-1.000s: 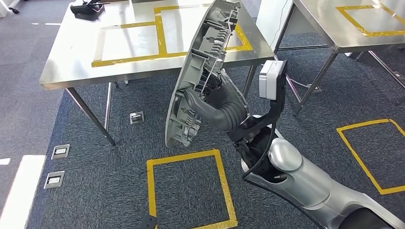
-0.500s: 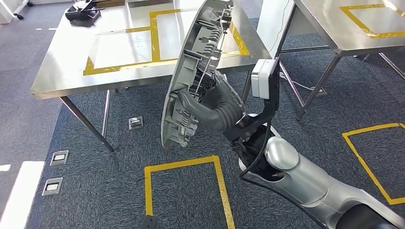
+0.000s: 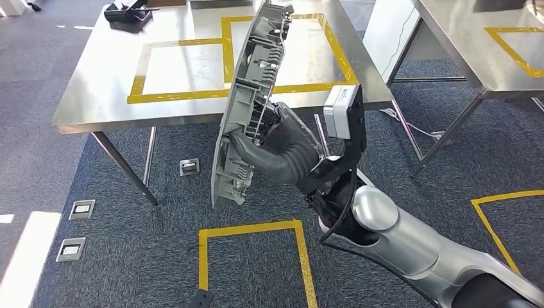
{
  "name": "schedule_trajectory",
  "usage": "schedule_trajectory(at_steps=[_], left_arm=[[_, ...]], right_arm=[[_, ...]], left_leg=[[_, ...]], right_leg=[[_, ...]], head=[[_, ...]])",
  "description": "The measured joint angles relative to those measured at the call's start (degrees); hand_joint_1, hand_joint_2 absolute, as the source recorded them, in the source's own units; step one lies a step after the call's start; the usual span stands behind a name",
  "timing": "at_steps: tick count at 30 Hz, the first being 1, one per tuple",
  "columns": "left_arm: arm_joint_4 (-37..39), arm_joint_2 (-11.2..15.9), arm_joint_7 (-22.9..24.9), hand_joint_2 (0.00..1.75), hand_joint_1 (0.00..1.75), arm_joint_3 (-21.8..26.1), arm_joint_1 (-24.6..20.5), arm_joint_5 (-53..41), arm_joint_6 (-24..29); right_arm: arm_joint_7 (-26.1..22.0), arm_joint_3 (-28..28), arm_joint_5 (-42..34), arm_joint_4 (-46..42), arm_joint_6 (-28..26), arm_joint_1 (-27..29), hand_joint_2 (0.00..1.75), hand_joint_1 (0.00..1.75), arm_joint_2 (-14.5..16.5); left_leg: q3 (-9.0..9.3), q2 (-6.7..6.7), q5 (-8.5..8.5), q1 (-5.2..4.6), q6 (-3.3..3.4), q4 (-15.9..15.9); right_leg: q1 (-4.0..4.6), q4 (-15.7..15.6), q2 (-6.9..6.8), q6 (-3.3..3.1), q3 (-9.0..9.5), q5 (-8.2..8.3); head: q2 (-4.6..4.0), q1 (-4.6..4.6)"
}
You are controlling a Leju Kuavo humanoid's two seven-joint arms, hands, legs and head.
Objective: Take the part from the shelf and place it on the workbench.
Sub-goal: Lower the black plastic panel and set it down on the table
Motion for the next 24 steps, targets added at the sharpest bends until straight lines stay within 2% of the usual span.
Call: schedule_trajectory(at_steps=[1,2,3,5,7,8,9,11,12,13,14,16,17,18,21,22,23,24], left_arm=[[0.0,-0.1,0.1,1.75,0.0,-0.1,0.0,0.0,0.0],[0.0,-0.2,0.1,1.75,0.0,-0.3,0.0,-0.1,0.0],[0.0,-0.2,0.2,1.75,0.0,-0.4,0.0,-0.1,0.0],[0.0,-0.4,0.3,1.75,0.0,-0.6,-0.1,-0.2,0.0],[-0.1,-0.4,0.3,1.75,0.0,-0.7,-0.2,-0.2,0.0],[-0.1,-0.4,0.3,1.75,0.0,-0.7,-0.2,-0.2,0.0],[-0.1,-0.4,0.3,1.75,0.0,-0.7,-0.3,-0.2,0.1],[-0.1,-0.4,0.3,1.75,0.0,-0.7,-0.1,-0.2,0.1],[-0.1,-0.3,0.3,1.75,0.0,-0.7,0.0,-0.1,0.1],[-0.1,-0.3,0.3,1.75,0.0,-0.7,0.1,-0.1,0.1],[-0.1,-0.3,0.3,1.75,0.0,-0.7,0.1,-0.1,0.1],[-0.1,-0.3,0.3,1.75,0.0,-0.8,0.2,-0.1,0.2],[-0.1,-0.3,0.3,1.75,0.0,-0.8,0.3,-0.1,0.2],[-0.1,-0.3,0.3,1.75,0.0,-0.8,0.4,-0.1,0.2],[-0.1,-0.3,0.3,1.75,0.0,-0.8,0.6,-0.1,0.3],[-0.1,-0.2,0.3,1.75,0.0,-0.8,0.6,-0.1,0.3],[-0.1,-0.2,0.3,1.75,0.0,-0.8,0.5,-0.1,0.3],[-0.1,-0.2,0.3,1.75,0.0,-0.8,0.5,-0.1,0.3]], right_arm=[[0.0,0.3,0.0,0.2,0.1,-0.1,1.75,1.75,0.0],[0.0,0.5,0.0,0.3,0.3,-0.2,1.75,1.75,0.1],[0.0,0.8,0.0,0.5,0.3,-0.4,1.75,1.75,0.3],[0.2,1.3,0.0,0.7,0.4,-0.6,1.75,1.75,0.7],[0.2,1.6,0.0,0.9,0.5,-0.8,1.75,1.75,1.2],[0.3,1.7,0.0,1.0,0.5,-1.0,1.75,1.75,1.4],[0.3,1.9,0.0,1.1,0.5,-1.1,1.75,1.75,1.6],[0.3,2.3,0.0,1.4,0.6,-1.2,1.75,1.75,1.9],[0.3,2.5,0.0,1.6,0.6,-1.2,1.75,1.75,1.9],[0.3,2.7,0.0,1.8,0.6,-1.1,1.75,1.75,1.9],[0.3,2.9,0.0,1.9,0.5,-1.0,1.75,1.75,2.0],[0.4,3.0,0.0,2.1,0.4,-1.0,1.75,1.75,2.0],[0.4,3.0,0.0,2.1,0.3,-1.0,1.75,1.75,2.0],[0.4,3.0,0.1,2.1,0.2,-1.0,1.75,1.75,2.0],[0.5,3.0,0.2,2.2,0.0,-0.7,1.75,1.75,2.0],[0.5,3.0,0.2,2.2,0.0,-0.6,1.75,1.75,1.9],[0.5,3.0,0.2,2.2,-0.1,-0.6,1.75,1.75,1.9],[0.5,2.9,0.3,2.2,-0.1,-0.6,1.75,1.75,1.9]], left_leg=[[0.82,-0.13,-0.66,0.03,-0.23,0.0],[1.37,-0.25,-1.25,0.06,-0.55,0.0],[1.77,-0.34,-1.77,0.09,-0.96,0.0],[2.46,-0.45,-2.15,0.14,-1.71,0.0],[2.57,-0.22,-2.28,0.14,-2.16,1.1],[1.73,-0.02,-2.65,0.15,-2.35,3.0],[0.15,0.2,-3.39,0.19,-2.57,5.8],[-4.04,0.39,-5.74,0.32,-3.08,12.2],[-5.76,0.41,-6.64,0.41,-3.33,14.1],[-6.81,0.43,-6.58,0.53,-3.57,14.3],[-7.08,0.48,-5.22,0.69,-3.8,12.7],[-5.95,0.67,0.46,1.08,-4.26,6.3],[-5.35,0.84,2.23,1.09,-4.28,3.3],[-4.84,1.01,3.37,1.01,-3.89,1.4],[-4.2,1.17,3.14,0.59,-1.78,0.6],[-3.98,1.13,3.05,0.59,-1.3,0.6],[-3.71,1.11,2.93,0.59,-0.91,0.6],[-3.43,1.09,2.8,0.57,-0.57,0.5]], right_leg=[[0.14,-3.5,0.05,-0.26,0.7,2.85],[0.31,-6.2,0.16,-0.64,1.35,4.68],[0.51,-7.6,0.27,-1.09,1.74,5.69],[0.71,-8.1,0.38,-2.02,2.38,5.18],[0.48,-8.8,0.28,-2.68,3.56,4.9],[0.31,-9.1,0.26,-2.94,4.26,4.68],[0.19,-9.4,0.23,-3.11,4.9,4.41],[0.07,-9.6,0.22,-3.24,5.97,3.62],[0.02,-9.6,0.23,-3.19,6.49,3.18],[-0.06,-9.6,0.25,-3.06,7.11,2.69],[-0.16,-9.6,0.28,-2.88,7.83,2.15],[-0.37,-9.6,0.29,-2.29,9.38,0.98],[-0.42,-9.5,0.32,-1.94,9.94,0.49],[-0.39,-9.4,0.35,-1.5,10.27,0.07],[-0.36,-9.2,0.37,-0.28,10.8,-0.67],[-0.44,-8.7,0.35,-0.02,10.8,-0.92],[-0.48,-7.5,0.33,0.12,10.25,-1.42],[-0.49,-5.2,0.33,0.22,8.95,-2.33]], head=[[0.0,0.0],[0.0,0.03],[0.0,0.04],[0.0,0.04],[0.0,-0.09],[0.0,-0.23],[0.0,-0.4],[0.0,-0.61],[0.0,-0.62],[0.0,-0.62],[0.0,-0.62],[0.0,-0.63],[0.0,-0.7],[0.0,-0.75],[0.0,-0.69],[0.0,-0.57],[0.0,-0.43],[0.0,-0.28]])
